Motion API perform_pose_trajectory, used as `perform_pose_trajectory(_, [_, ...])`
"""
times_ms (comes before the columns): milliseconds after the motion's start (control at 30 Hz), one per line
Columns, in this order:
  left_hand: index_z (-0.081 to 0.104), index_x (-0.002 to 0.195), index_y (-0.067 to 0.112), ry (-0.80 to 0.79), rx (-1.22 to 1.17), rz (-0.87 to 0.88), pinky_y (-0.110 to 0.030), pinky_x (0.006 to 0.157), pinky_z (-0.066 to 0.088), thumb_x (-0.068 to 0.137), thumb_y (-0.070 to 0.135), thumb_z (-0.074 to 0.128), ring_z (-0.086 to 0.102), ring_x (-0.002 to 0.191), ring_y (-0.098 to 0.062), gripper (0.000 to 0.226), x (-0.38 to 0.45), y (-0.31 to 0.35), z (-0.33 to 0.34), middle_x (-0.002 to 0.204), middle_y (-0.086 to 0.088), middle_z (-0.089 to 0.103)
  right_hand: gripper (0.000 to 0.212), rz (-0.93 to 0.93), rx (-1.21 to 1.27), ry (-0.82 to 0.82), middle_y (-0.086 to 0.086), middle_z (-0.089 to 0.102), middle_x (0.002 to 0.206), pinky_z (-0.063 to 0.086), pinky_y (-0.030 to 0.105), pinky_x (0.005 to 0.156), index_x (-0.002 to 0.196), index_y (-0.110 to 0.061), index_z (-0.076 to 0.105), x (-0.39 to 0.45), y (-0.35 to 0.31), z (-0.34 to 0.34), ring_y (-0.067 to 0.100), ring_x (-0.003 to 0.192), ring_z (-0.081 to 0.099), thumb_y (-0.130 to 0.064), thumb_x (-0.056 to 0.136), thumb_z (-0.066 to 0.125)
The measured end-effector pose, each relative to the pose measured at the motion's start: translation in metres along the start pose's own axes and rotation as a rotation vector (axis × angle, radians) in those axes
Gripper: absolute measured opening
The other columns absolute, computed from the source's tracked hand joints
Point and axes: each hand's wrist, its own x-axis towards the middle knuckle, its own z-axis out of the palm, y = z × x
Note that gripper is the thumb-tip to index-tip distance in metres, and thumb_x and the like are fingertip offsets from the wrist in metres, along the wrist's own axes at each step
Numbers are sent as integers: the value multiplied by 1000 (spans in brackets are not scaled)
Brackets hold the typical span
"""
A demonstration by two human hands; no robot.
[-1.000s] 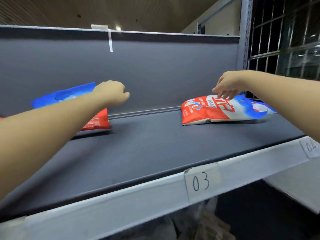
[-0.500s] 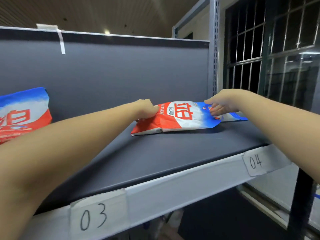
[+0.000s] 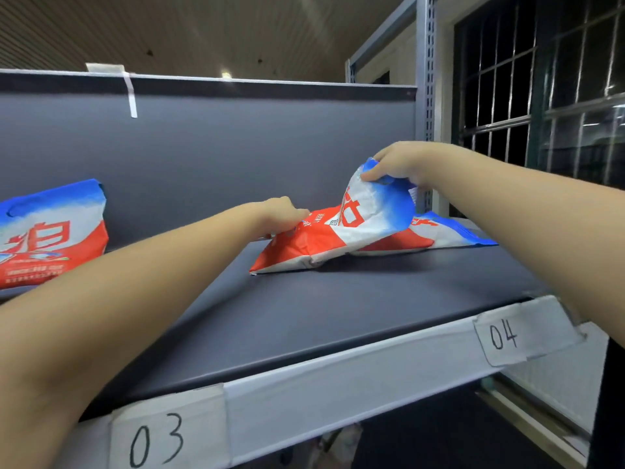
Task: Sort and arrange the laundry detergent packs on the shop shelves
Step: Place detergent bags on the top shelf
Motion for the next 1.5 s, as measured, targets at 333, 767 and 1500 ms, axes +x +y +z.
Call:
perform_pose_trajectory(333, [39, 143, 15, -124, -853, -87, -33, 74, 50, 94, 53, 48, 55, 109, -21, 63, 9, -46, -47, 138, -7, 50, 7, -242, 201, -134, 1, 62, 94, 51, 22, 76, 89, -20, 54, 9, -85, -37, 13, 84, 61, -25, 94, 56])
perform_pose_trajectory(767, [55, 130, 12, -271, -1029, 206, -45, 107, 40, 88, 64, 42, 55, 120, -27, 68, -21, -64, -51, 130, -9, 59, 43, -559, 197, -400, -3, 70, 79, 57, 25, 60, 93, -17, 56, -10, -107, -31, 11, 70, 69, -40, 61, 73])
perform_pose_trajectory(1500, [40, 70, 15, 696, -1030, -178, -27, 60, 48, 100, 24, 44, 53, 63, -17, 32, -112, -165, -86, 73, -3, 52, 23, -147, 576, -456, 0, 69, 113, 56, 35, 83, 111, -24, 60, -97, -113, 118, 18, 92, 68, -17, 89, 61])
